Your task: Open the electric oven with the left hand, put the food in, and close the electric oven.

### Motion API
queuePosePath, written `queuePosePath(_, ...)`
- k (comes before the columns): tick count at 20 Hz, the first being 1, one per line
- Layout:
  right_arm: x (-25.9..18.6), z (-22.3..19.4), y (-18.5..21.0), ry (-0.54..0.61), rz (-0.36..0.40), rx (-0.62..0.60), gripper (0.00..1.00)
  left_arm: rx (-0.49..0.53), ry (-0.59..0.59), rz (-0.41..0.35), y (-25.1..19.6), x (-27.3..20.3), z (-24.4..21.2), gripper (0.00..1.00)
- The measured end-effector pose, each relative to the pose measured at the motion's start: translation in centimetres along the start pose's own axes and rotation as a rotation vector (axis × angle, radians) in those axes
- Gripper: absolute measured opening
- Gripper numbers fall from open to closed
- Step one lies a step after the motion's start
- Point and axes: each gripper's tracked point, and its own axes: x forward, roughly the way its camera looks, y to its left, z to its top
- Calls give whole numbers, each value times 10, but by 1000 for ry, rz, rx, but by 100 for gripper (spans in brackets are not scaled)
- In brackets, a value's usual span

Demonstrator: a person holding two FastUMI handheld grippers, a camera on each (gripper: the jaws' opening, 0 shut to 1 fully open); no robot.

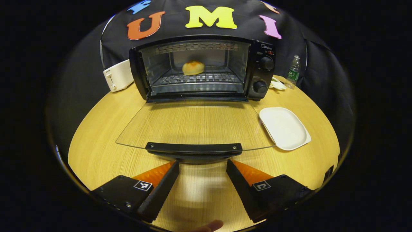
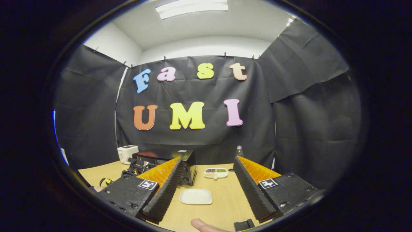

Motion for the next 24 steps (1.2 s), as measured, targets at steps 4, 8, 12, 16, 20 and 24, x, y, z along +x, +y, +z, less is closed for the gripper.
queuePosePath(4, -6, 4, -5, -7, -2, 7, 95, -22, 4, 3, 0, 0, 2, 97)
queuePosePath(8, -10, 10, -6, -22, 5, 9, 95, -14, -24, 11, -1, -9, 13, 97)
queuePosePath(12, -11, 9, -12, -18, -8, 19, 95, -6, -53, 35, 2, -15, 23, 97)
queuePosePath(16, -12, 13, -7, -30, -1, 30, 95, 31, -131, 74, 9, -18, 42, 98)
queuePosePath(20, -11, 11, -13, -31, -26, 26, 95, 4, -148, 54, 8, -19, 54, 98)
queuePosePath(24, -11, 9, -14, -30, -30, 30, 95, 22, -180, 70, 15, -16, 76, 98)
